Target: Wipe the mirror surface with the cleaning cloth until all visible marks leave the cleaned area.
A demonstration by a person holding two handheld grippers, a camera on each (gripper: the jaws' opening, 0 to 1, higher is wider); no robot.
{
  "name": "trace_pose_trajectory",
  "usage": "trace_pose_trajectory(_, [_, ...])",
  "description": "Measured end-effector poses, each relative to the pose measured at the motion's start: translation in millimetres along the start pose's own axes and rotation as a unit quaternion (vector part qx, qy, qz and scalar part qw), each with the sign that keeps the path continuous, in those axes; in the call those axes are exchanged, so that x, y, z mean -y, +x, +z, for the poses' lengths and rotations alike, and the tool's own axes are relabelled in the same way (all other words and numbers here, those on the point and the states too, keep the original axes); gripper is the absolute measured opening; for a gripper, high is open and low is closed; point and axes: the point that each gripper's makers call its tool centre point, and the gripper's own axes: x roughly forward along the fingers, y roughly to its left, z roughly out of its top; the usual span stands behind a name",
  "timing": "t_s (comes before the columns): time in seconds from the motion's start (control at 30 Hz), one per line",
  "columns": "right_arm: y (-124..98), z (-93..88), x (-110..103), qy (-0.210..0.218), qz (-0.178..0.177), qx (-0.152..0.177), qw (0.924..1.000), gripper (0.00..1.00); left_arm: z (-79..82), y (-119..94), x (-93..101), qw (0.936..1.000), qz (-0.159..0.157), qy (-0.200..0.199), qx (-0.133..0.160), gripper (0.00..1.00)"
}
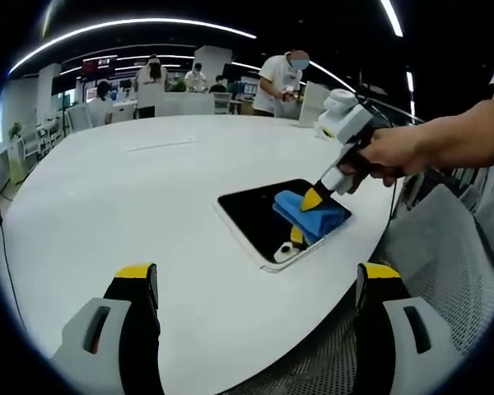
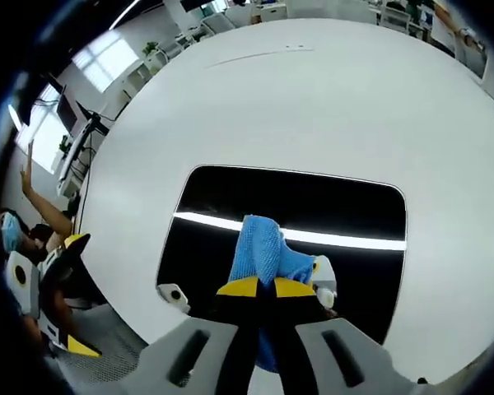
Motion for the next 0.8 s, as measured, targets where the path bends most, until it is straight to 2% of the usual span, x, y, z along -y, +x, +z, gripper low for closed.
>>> trace_pose_trajectory(0.13, [2, 7.7, 2, -0.007, -0.006, 0.000, 1.0000, 0.00, 1.1, -1, -1.5, 1.0000, 0.003, -0.005, 0.004, 0.99])
trace_pose_trajectory(0.33, [6, 19.5, 9, -0.012, -0.015, 0.003, 0.9998, 0.00, -1.4, 1, 3.1, 0.9999, -0.005, 0.008, -0.007, 0.99])
trace_pose_trajectory(0.8, [12, 40.8, 17, -0.016, -0.024, 0.009, 0.9995, 0.00, 0.7, -1, -0.4, 1.0000, 0.001, 0.001, 0.000, 0.99])
